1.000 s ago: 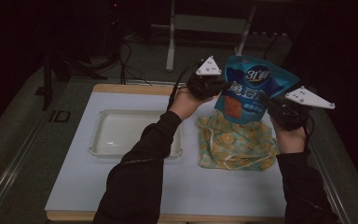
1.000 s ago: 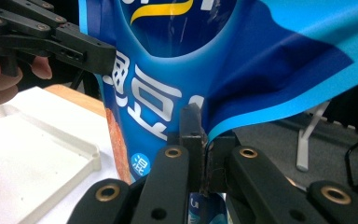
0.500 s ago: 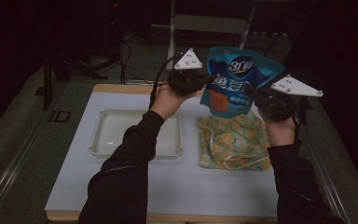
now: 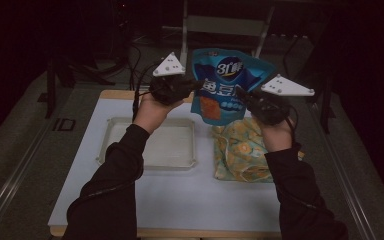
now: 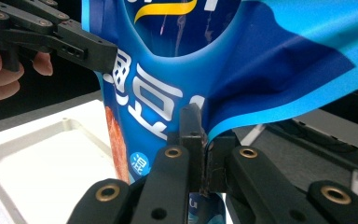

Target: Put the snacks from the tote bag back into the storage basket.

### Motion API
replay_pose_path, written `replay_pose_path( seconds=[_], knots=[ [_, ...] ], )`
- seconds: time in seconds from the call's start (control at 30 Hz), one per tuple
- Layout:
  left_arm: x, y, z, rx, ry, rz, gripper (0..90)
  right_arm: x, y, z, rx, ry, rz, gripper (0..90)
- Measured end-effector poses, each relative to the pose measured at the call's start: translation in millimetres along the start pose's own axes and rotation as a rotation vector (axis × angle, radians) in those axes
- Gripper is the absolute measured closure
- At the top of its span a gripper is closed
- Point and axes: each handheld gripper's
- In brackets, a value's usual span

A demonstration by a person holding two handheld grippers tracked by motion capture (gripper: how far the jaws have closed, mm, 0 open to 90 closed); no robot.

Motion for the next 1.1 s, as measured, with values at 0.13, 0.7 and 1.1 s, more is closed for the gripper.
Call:
replay_pose_path(
  seconds=[0.13,0.7,1.1],
  knots=[
    [-9.0,13.1,8.1,-0.016,0.006,-0.022,90.0,-9.3,-14.7,-1.7,-0.007,0.008,-0.025,88.8],
    [-44.8,74.3,31.6,-0.049,0.034,-0.11,90.0,-51.0,-70.7,-19.8,-0.011,0.04,-0.121,88.8],
    [-66.9,109.8,57.7,-0.083,0.063,-0.166,90.0,-84.6,-111.2,-20.4,-0.014,0.04,-0.172,88.8]
  ],
)
Point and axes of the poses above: each handheld gripper's, and its own axes: y roughly backward along the jaws, z roughly out of its underside, x roughly to its right, and after that the axes turned 9 degrees about -z, right-handed
